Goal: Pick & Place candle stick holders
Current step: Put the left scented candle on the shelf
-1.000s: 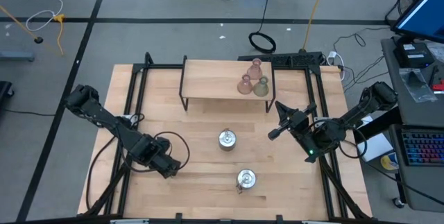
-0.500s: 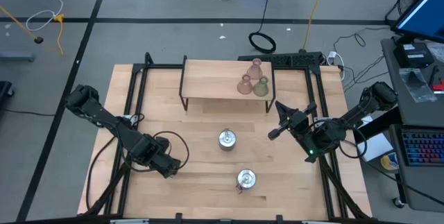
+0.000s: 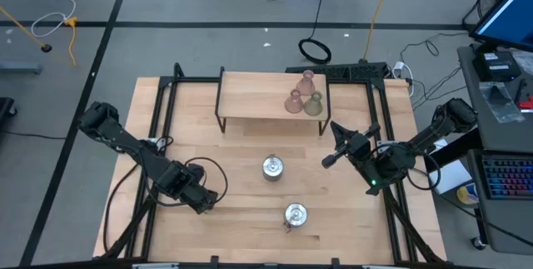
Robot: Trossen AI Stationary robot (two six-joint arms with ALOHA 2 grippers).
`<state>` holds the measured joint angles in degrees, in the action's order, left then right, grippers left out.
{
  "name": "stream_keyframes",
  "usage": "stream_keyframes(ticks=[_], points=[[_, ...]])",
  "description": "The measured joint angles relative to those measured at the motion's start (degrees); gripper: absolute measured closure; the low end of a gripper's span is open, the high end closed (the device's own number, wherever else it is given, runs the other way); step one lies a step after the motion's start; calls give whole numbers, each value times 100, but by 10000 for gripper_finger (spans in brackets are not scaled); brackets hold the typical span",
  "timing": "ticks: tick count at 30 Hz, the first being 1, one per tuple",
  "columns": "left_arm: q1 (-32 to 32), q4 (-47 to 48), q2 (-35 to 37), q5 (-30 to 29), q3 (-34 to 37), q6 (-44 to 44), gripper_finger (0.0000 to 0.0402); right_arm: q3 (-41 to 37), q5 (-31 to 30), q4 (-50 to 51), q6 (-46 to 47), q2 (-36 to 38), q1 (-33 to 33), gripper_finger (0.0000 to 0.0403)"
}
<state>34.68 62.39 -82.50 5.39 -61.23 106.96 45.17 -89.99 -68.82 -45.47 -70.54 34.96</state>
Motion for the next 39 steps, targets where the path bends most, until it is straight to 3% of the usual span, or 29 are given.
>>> stream_keyframes(ticks=[31, 39], points=[[195, 50, 0, -175, -2, -15, 2, 2, -1, -22, 0, 0, 0, 403], [358, -75, 2, -276, -2, 361, 2, 2, -1, -20, -1, 0, 0, 403]])
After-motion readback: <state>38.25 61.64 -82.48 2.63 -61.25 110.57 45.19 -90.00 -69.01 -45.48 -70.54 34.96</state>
